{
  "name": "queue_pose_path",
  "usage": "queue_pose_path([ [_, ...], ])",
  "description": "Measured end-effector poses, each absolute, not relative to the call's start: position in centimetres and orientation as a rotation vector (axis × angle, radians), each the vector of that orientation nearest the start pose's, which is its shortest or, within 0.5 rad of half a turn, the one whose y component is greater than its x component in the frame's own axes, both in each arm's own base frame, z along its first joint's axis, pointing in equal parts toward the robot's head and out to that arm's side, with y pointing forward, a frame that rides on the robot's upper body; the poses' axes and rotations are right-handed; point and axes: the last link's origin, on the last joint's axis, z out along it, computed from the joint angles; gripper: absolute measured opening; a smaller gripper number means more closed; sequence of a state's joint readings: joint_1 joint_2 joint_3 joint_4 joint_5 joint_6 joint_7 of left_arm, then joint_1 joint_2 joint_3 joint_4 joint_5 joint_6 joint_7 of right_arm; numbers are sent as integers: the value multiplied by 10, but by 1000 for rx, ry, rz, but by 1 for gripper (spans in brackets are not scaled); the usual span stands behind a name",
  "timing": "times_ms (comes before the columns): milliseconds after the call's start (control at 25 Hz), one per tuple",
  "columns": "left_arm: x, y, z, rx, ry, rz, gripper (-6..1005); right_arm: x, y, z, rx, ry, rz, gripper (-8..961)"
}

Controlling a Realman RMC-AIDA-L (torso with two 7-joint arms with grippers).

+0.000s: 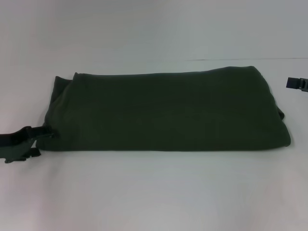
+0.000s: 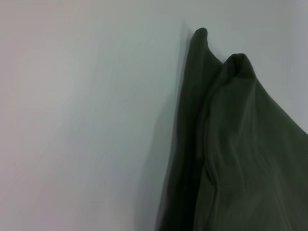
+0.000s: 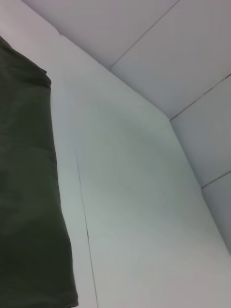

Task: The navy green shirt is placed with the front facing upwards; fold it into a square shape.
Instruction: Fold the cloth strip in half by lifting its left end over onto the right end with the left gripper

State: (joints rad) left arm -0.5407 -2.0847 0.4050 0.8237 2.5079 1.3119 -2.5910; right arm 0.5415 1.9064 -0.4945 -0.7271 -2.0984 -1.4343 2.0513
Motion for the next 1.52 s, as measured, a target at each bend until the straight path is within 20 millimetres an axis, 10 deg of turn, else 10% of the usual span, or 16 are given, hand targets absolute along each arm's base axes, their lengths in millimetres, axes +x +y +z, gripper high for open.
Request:
queue_pose_path([
  [1520, -338, 352, 51, 2322, 2658, 715, 886, 316, 369, 110, -2153, 1366, 681, 922],
])
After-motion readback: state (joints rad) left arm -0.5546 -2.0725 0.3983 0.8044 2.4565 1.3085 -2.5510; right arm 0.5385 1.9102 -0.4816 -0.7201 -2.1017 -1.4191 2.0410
